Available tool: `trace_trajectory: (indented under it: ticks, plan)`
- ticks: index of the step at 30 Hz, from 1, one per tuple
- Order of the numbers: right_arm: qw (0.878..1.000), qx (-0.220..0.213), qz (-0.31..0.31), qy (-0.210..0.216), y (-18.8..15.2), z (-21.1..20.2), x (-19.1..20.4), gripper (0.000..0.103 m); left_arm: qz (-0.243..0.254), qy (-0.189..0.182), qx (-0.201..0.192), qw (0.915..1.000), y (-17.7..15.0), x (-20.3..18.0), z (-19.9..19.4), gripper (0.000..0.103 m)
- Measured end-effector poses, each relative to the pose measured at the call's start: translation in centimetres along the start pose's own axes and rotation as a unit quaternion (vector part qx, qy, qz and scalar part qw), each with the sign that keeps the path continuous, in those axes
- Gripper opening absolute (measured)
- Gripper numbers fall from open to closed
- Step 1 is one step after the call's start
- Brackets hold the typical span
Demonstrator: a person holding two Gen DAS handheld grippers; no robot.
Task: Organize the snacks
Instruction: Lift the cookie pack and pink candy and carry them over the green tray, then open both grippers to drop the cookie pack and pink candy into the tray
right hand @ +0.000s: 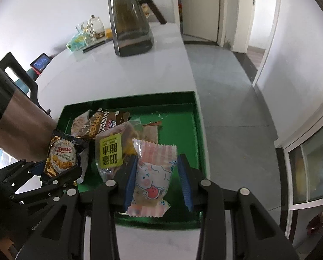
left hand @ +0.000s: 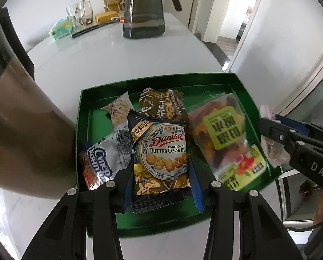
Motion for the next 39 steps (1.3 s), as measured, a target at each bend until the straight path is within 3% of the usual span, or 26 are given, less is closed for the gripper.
trace_trajectory:
  ticks: [7, 14, 19, 20, 21, 22, 23, 26, 27, 39]
  plan:
    - [1.000, 0.014, -0.003, 0.006, 0.3, 2.1, 0.4, 0.009, -0.004, 0.011, 0.010, 0.9999, 0.2, 0.8, 1.5, 0.041]
    - [1.000, 0.026, 0.001, 0.006, 0.6, 2.7, -0.3, 0.034, 0.004, 0.013, 0.008, 0.9999, 0.8, 0.3, 2.0, 0.059]
    - [0.999, 0.030, 0.010, 0.003, 0.5, 2.7, -0.8, 0.040, 0.002, 0.015, 0.006, 0.9999, 0.7, 0.3, 2.0, 0.064]
    - [1.000, 0.031, 0.006, 0.002, 0.4, 2.6, -0.7, 0.059, 0.002, 0.015, 0.005, 0.9999, 0.8, 0.3, 1.9, 0.066]
    - [1.000, 0.031, 0.005, 0.002, 0.5, 2.6, -0.7, 0.090, 0.002, 0.016, 0.006, 0.9999, 0.9, 0.4, 1.9, 0.072]
    - [1.000, 0.029, 0.003, -0.003, 0.5, 2.4, -0.7, 0.100, 0.003, 0.018, 0.006, 0.9998, 1.0, 0.5, 1.9, 0.075]
    - [1.000, 0.025, 0.001, -0.011, 0.6, 2.3, -0.8, 0.103, 0.003, 0.018, 0.008, 0.9998, 0.9, 0.5, 1.7, 0.076]
    - [1.000, 0.024, 0.007, -0.007, 0.7, 2.0, -0.9, 0.103, 0.004, 0.014, 0.006, 0.9999, 0.9, 0.3, 1.4, 0.098]
    - [1.000, 0.024, 0.010, -0.008, 0.8, 2.0, -1.1, 0.103, 0.005, 0.017, 0.005, 0.9998, 0.8, 0.3, 1.3, 0.102]
    - [1.000, -0.024, 0.015, 0.004, 1.4, -1.9, 0.1, 0.103, -0.002, -0.004, -0.009, 0.9999, -0.2, -0.1, -1.2, 0.102]
Point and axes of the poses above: each gripper's, at about its wrist camera, not at the fingertips, and z roughly the way its jaws point, x to its left, y to its top, the point moved 9 cm from there along z, roughly the way its jaws point, and after that the axes turned 7 degrees about -y, right-handed, at the moved point
